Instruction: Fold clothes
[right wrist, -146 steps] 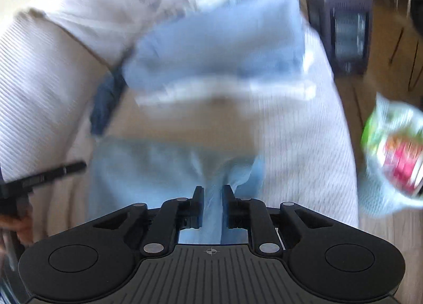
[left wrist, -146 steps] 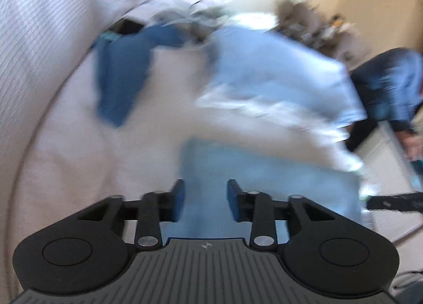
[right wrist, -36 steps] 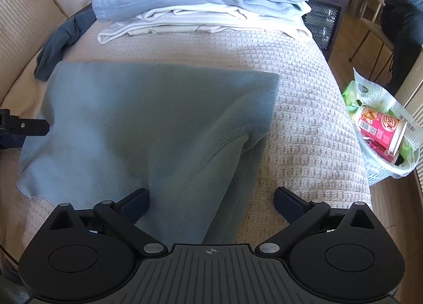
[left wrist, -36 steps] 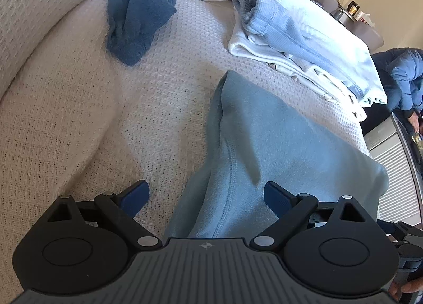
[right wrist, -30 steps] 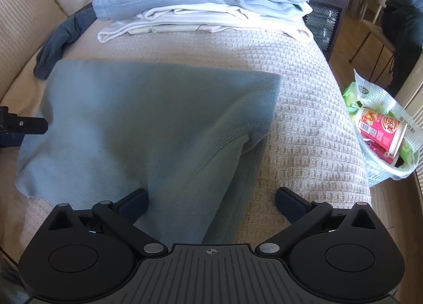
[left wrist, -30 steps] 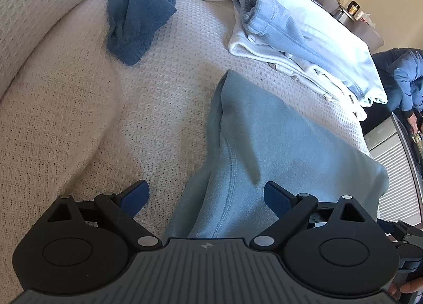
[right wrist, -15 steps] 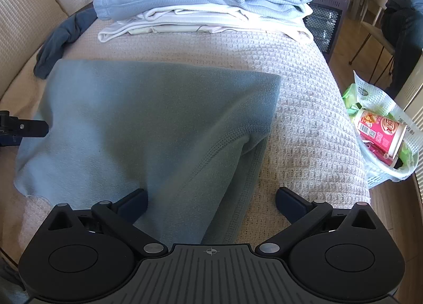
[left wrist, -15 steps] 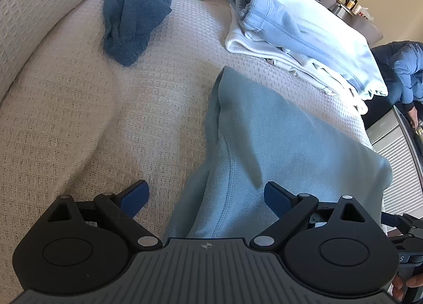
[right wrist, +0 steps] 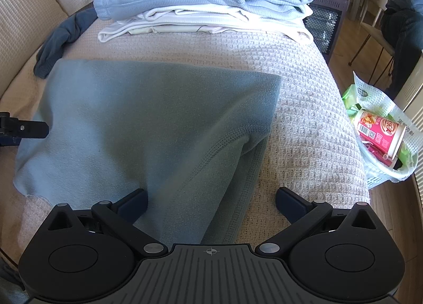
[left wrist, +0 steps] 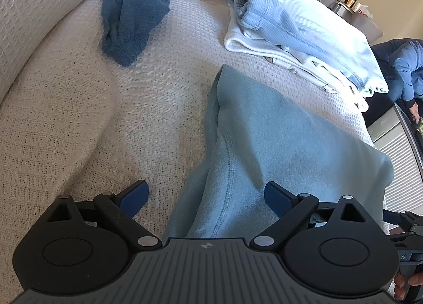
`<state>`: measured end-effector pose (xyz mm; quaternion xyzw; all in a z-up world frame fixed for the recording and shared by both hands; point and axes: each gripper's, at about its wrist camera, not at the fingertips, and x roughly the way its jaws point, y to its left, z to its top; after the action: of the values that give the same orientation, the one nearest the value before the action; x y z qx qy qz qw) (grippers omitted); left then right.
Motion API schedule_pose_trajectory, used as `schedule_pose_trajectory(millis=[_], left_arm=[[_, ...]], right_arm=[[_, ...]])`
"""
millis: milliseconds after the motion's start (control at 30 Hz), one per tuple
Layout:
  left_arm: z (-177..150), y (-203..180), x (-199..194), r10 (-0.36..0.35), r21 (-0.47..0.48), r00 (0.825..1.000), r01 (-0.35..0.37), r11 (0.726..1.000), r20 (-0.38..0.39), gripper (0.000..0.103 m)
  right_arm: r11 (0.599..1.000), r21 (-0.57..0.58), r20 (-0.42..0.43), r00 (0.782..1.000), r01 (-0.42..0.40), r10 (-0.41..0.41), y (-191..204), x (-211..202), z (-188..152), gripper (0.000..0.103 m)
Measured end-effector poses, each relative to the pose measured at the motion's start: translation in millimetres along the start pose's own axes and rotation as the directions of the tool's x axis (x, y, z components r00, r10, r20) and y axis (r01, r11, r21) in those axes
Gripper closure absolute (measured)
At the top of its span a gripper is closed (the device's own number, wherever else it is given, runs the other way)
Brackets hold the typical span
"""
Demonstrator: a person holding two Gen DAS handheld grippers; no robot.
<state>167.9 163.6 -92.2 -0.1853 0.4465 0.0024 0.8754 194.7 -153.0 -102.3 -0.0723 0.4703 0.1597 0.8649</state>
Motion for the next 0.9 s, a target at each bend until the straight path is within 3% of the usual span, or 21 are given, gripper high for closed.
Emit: schedule_pose_trajectory(millis=[900], left_arm=[[-1.9,-2.0,0.6,0.007,0.018,1.0,-0.007,1.0,-0.004,0.007]], right_arm=[[1.0,0.001,0.001,1.0,0.003,-0.003,1.4,-2.3,1.4,0.0]])
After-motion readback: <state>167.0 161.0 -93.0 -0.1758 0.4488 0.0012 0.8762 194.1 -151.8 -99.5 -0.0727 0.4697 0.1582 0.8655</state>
